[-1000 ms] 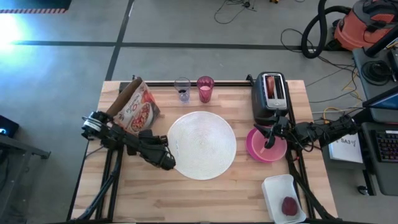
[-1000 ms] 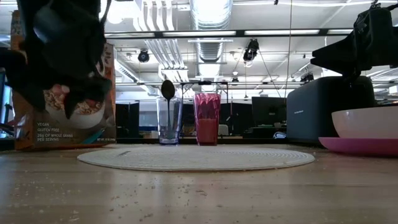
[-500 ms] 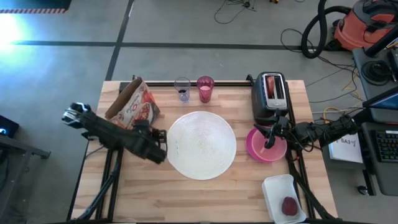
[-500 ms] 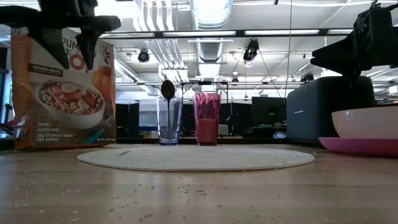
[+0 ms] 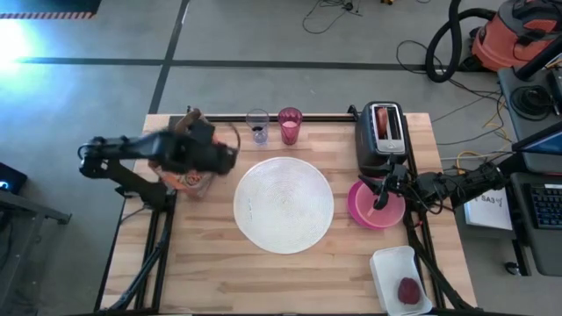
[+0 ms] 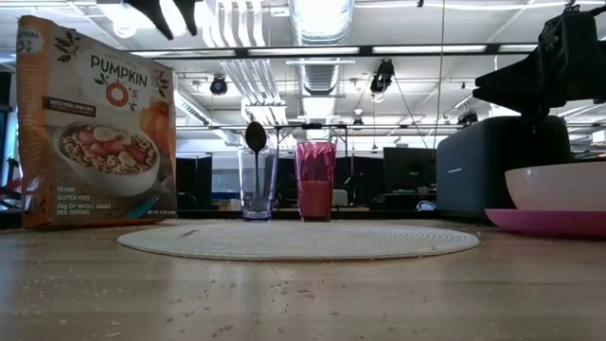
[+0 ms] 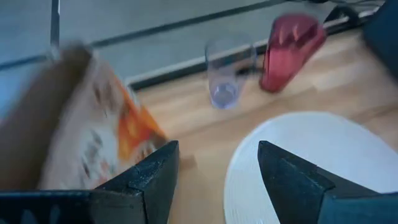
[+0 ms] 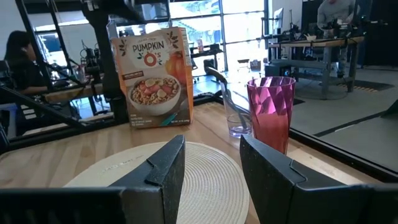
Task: Arrange a breakfast setting
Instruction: Move the cereal box to the top left of the table
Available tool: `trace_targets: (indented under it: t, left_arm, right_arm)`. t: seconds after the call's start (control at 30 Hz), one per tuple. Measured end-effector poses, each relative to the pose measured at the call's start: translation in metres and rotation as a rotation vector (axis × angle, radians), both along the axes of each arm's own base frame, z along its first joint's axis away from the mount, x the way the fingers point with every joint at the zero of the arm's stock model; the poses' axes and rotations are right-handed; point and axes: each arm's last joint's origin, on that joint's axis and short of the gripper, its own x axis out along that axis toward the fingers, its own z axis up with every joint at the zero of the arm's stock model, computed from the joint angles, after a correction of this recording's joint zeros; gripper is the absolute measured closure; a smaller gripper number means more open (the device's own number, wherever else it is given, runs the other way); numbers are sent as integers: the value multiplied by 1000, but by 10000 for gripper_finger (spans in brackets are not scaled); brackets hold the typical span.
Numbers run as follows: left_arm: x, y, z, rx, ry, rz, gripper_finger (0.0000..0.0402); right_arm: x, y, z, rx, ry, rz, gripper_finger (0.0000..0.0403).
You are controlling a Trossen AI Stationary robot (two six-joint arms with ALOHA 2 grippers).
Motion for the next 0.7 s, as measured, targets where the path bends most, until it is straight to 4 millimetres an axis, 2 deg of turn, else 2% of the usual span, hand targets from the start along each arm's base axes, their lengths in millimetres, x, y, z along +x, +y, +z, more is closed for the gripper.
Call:
trace_targets:
  t: [0.13, 0.27, 0.5, 0.7]
  left_arm:
    - [-6, 26, 23, 19, 27, -7, 198]
    - [-17, 56, 31, -39, 58, 21, 198]
    - [-32, 101, 26, -151, 144, 49, 198]
    - [-29, 120, 17, -196, 206, 47, 198]
  right_arm:
    - [0, 0, 0, -1, 0, 0, 259]
    - [0, 0, 0, -1, 0, 0, 259]
    - [0, 0, 0, 0, 0, 0, 259]
    - [0, 0, 0, -1, 0, 0, 259]
